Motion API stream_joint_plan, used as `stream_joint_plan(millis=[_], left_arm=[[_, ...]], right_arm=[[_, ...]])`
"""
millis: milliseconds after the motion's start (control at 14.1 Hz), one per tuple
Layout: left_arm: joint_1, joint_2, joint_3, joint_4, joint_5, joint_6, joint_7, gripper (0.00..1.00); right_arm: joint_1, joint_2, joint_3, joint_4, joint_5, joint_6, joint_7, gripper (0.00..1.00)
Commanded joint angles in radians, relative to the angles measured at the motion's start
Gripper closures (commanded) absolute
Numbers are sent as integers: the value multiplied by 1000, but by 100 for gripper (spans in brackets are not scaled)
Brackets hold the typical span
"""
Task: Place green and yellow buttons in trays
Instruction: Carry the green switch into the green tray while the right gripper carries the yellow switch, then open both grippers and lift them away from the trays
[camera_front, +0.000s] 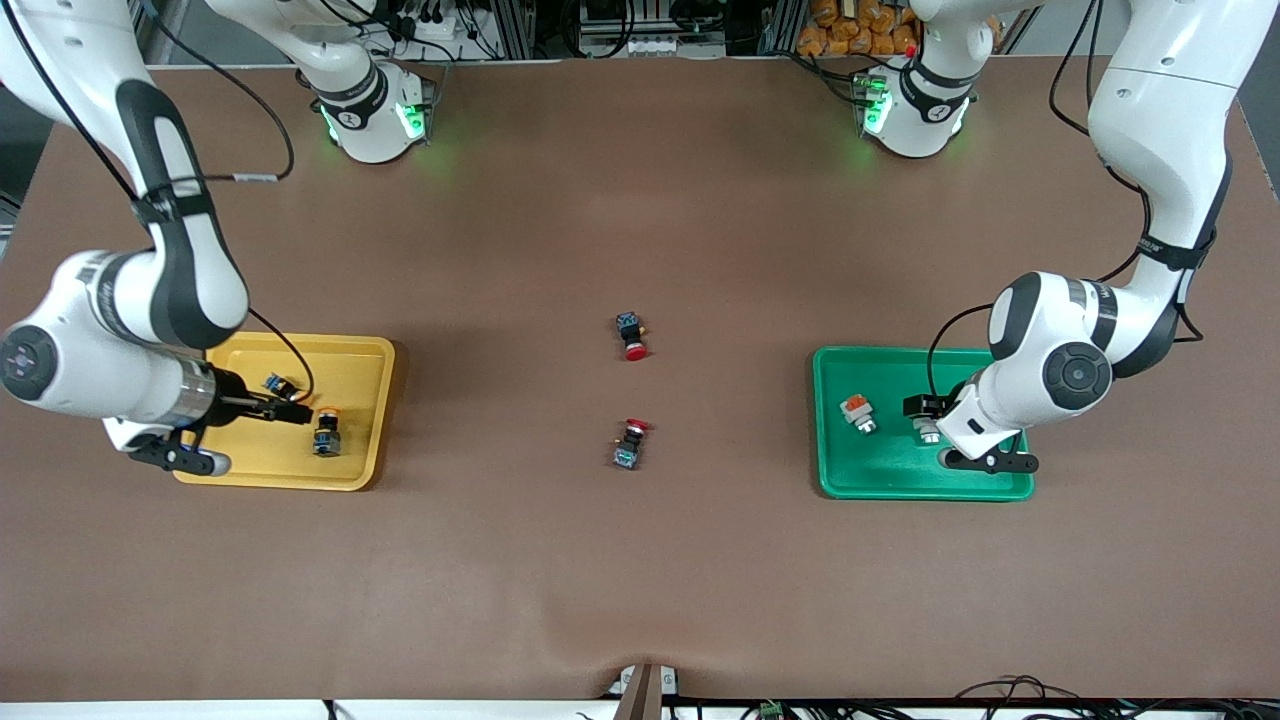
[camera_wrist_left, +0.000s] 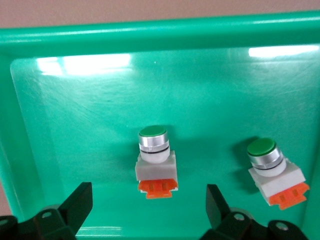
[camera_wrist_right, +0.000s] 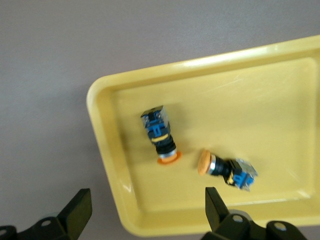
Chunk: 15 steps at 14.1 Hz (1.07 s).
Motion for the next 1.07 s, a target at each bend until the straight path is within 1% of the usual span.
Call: stream_joint_plan(millis=[0, 142, 356, 427, 569, 712, 854, 996], left_arm=[[2, -34, -8, 12, 21, -12, -10, 0], [5, -64, -14, 20, 21, -37, -9, 0], [0, -90, -18, 82, 13, -138, -9, 0], [2, -100, -20, 107, 9, -178, -6, 0], [-1, -132, -28, 136, 7, -238, -4, 0], [6, -160, -51, 162, -1, -298, -4, 0], [5, -174, -57, 219, -2, -375, -3, 0], [2, -180, -55, 285, -28, -448, 6, 0]], right_arm=[[-5, -134, 13, -97, -9, -20, -63, 0], [-3, -221, 18, -139, -9, -38, -117, 0], [35, -288, 21, -98, -15, -156, -123, 0], [41, -302, 22, -66, -30, -199, -123, 0], [53, -305, 22, 40, -61, -311, -117, 0], [60, -305, 22, 129, -81, -408, -109, 0], [50, -309, 21, 190, -86, -501, -106, 0], [49, -337, 15, 233, -86, -567, -106, 0]])
